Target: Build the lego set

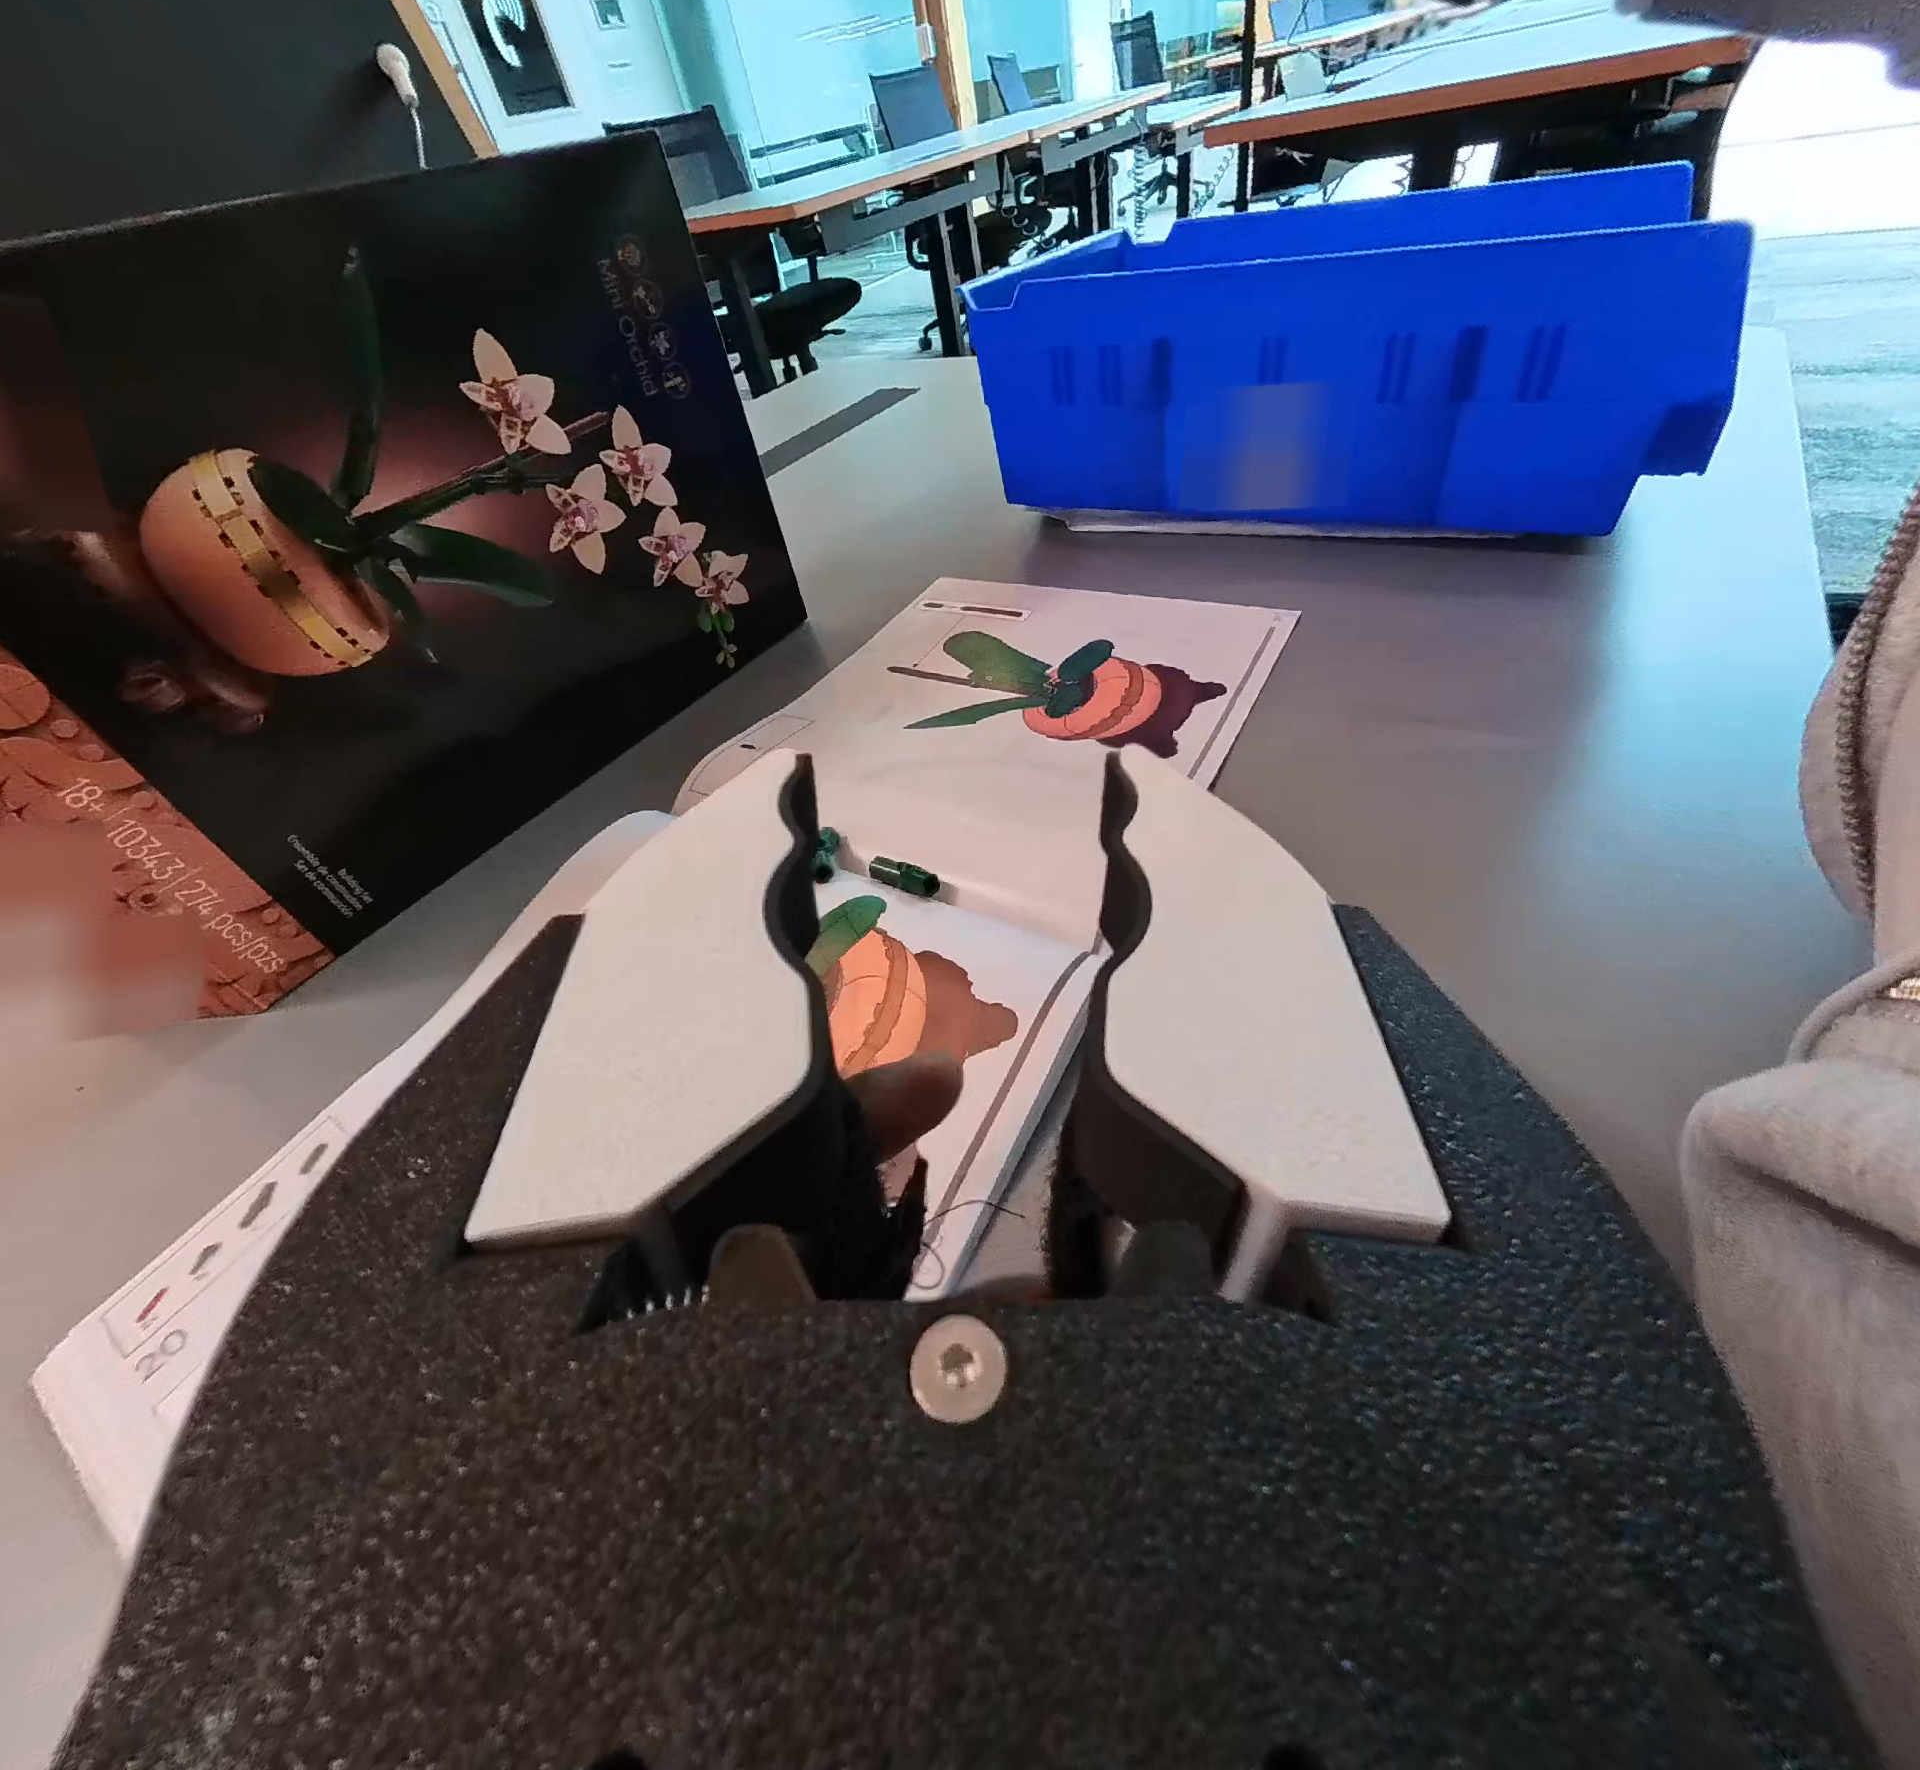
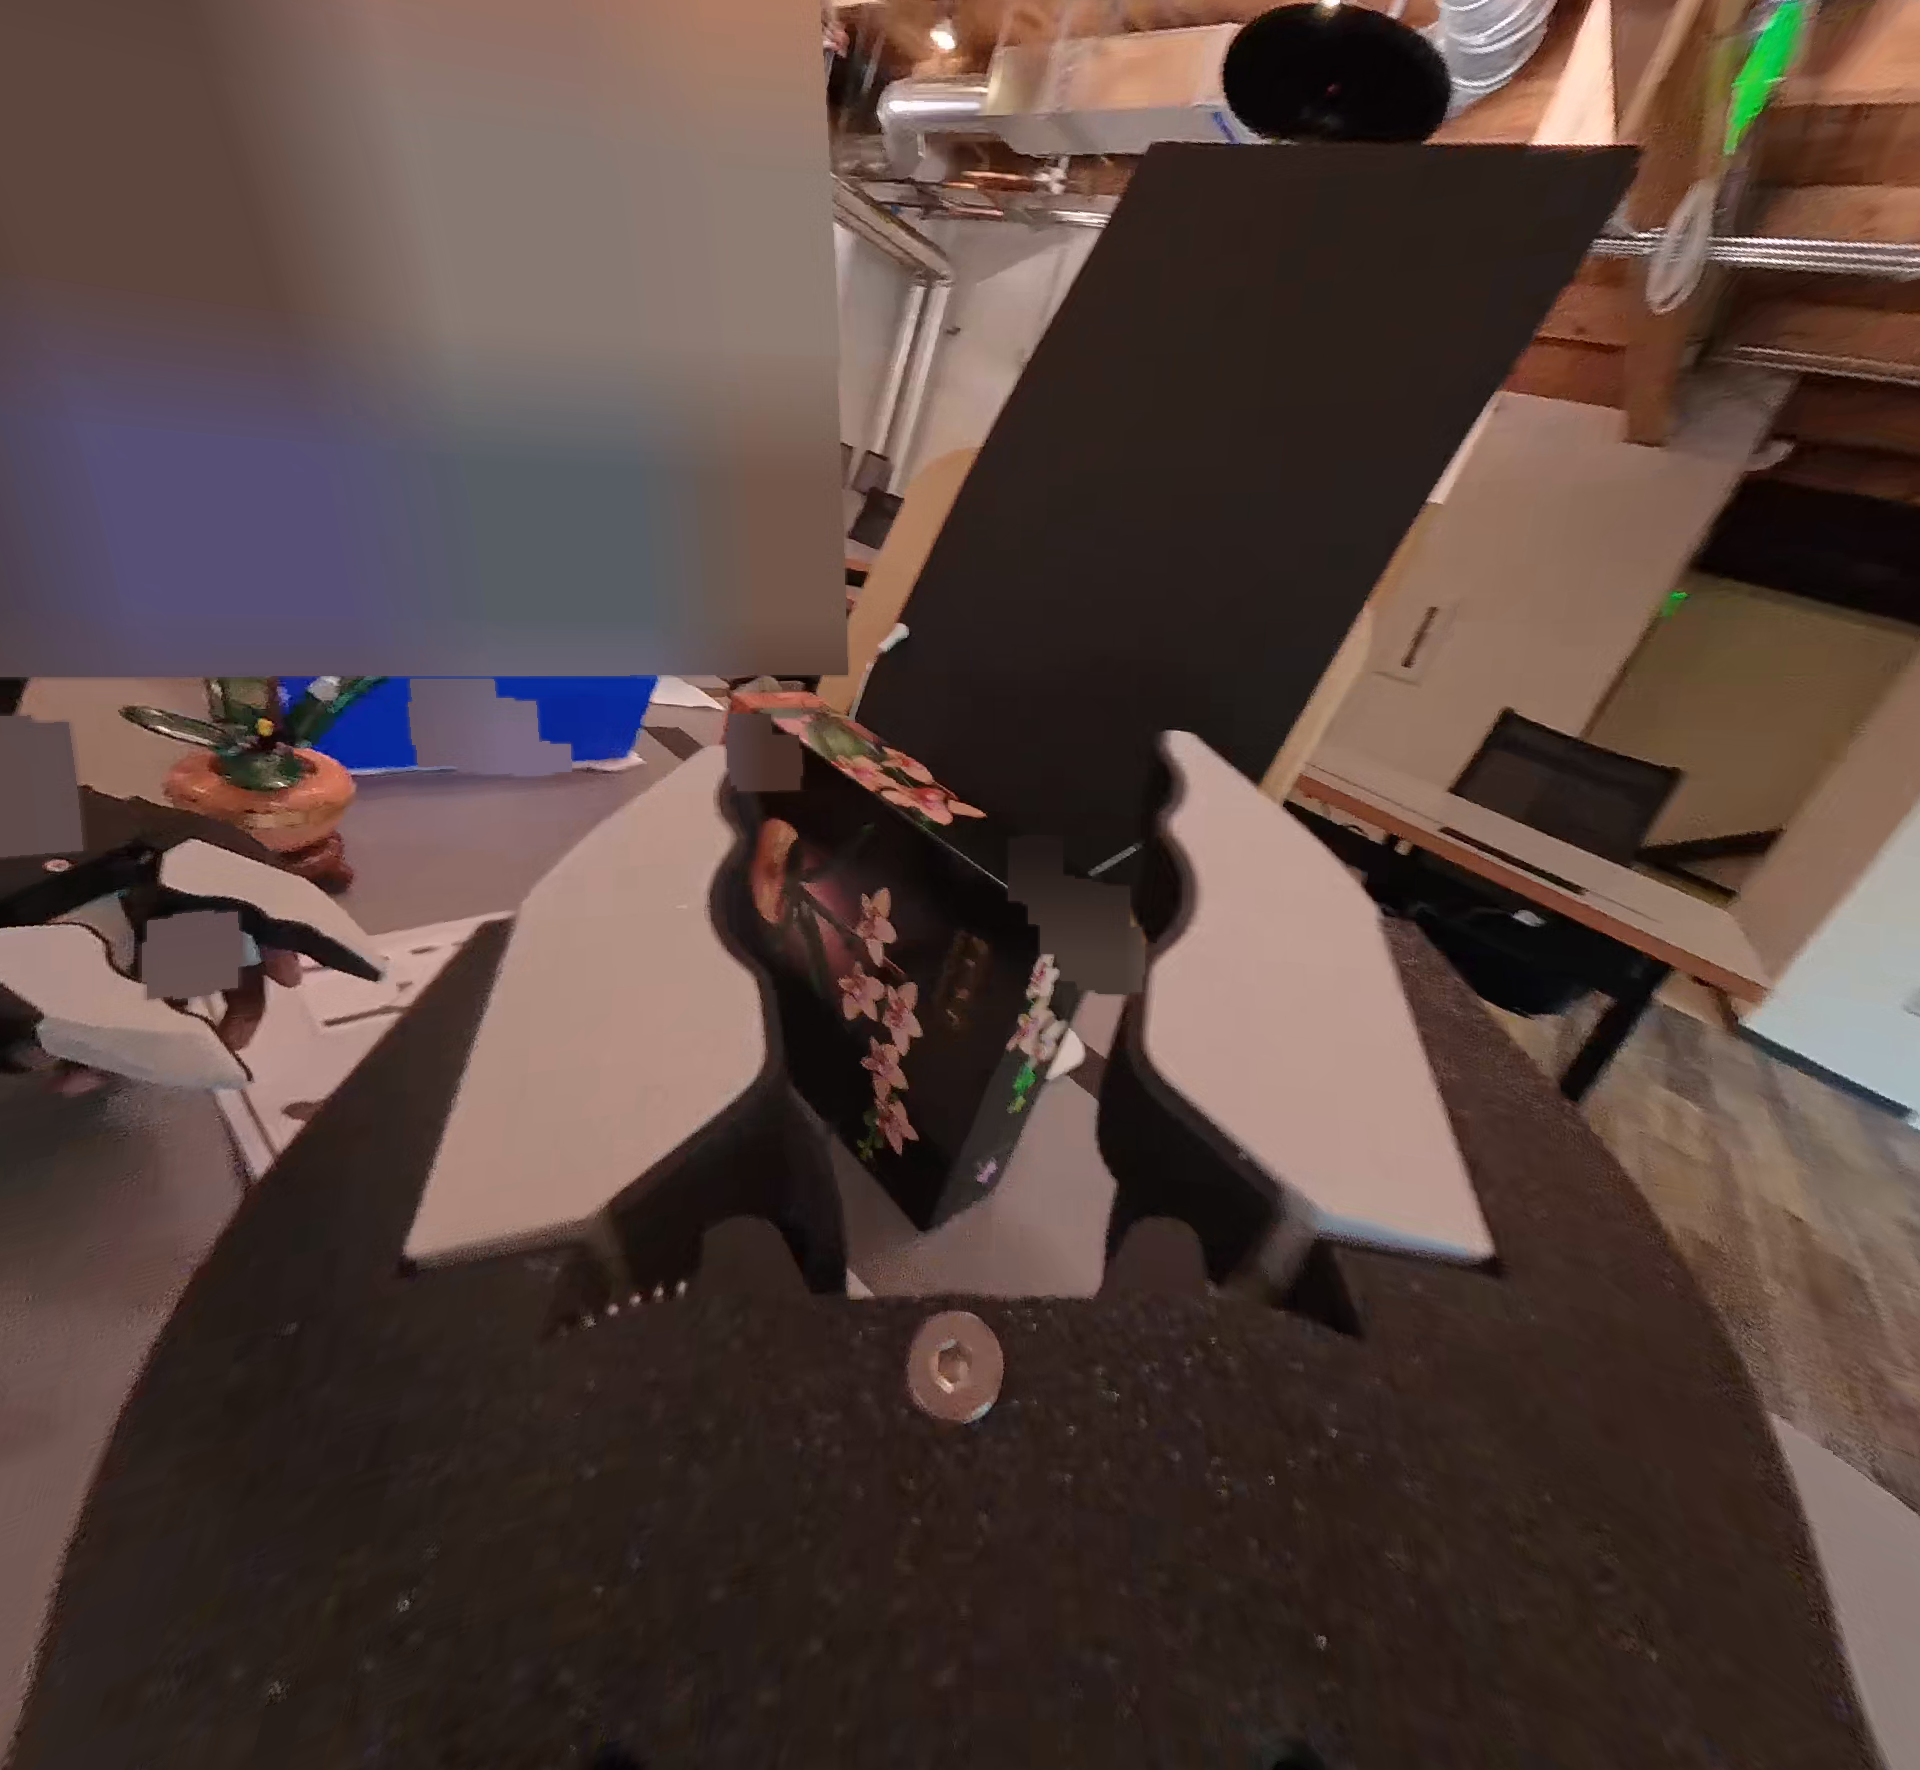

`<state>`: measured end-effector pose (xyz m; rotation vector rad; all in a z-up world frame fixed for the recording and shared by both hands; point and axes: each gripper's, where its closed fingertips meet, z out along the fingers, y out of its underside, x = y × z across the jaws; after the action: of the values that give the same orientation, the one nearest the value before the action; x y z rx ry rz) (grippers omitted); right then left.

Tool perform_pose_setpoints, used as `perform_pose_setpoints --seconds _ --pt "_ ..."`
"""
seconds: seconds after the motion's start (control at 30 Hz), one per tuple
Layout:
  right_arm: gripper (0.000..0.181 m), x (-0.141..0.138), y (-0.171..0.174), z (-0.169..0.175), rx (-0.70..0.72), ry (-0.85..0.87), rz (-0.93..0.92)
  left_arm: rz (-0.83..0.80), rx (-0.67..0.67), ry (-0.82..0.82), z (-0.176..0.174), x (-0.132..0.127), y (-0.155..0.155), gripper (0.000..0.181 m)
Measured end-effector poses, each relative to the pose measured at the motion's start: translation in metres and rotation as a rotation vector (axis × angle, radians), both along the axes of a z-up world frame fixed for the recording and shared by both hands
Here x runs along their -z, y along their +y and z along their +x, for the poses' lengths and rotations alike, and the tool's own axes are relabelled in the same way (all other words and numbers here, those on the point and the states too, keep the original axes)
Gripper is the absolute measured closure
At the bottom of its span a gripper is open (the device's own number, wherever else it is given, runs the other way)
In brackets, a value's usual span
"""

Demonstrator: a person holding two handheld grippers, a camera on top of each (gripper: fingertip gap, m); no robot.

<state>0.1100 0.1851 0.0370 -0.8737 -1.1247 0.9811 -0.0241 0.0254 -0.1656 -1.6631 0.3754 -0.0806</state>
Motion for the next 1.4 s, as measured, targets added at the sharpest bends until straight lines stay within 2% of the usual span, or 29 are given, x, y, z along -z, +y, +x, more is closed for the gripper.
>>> perform_pose_setpoints --seconds 0.1,0.2,0.33,0.5,0.6,0.73,0.93,1.17,1.4 --pt "0.076 0.010 0.008 0.010 0.123 -0.022 -0.004 0.009 0.015 -0.032 0.000 0.000 0.003 0.133" --pt "0.062 0.020 0.009 0.010 0.170 -0.047 -0.033 0.038 0.033 -0.069 -0.001 -0.004 0.003 0.145" --pt "0.066 0.020 0.010 0.005 0.169 -0.011 -0.097 0.123 0.048 -0.134 -0.007 -0.015 -0.004 0.149" --pt "0.068 0.013 0.015 -0.006 0.197 0.030 -0.099 0.239 0.121 -0.233 -0.004 -0.035 -0.018 0.143" --pt "0.061 0.016 0.017 -0.017 0.198 -0.002 -0.097 0.233 0.150 -0.256 0.000 -0.034 -0.020 0.138" --pt "0.051 0.018 0.018 -0.030 0.171 0.001 -0.139 0.208 0.132 -0.205 -0.001 -0.027 -0.020 0.132" --pt "0.040 0.036 0.016 -0.051 0.148 -0.095 -0.145 0.211 0.121 -0.284 -0.008 -0.029 -0.021 0.112" --pt "0.044 0.033 0.017 -0.049 0.145 -0.068 -0.149 0.250 0.082 -0.378 -0.020 -0.037 -0.022 0.094" --pt "0.053 0.044 0.007 -0.051 0.161 -0.152 -0.091 0.187 0.155 -0.321 -0.002 -0.028 -0.020 0.083"
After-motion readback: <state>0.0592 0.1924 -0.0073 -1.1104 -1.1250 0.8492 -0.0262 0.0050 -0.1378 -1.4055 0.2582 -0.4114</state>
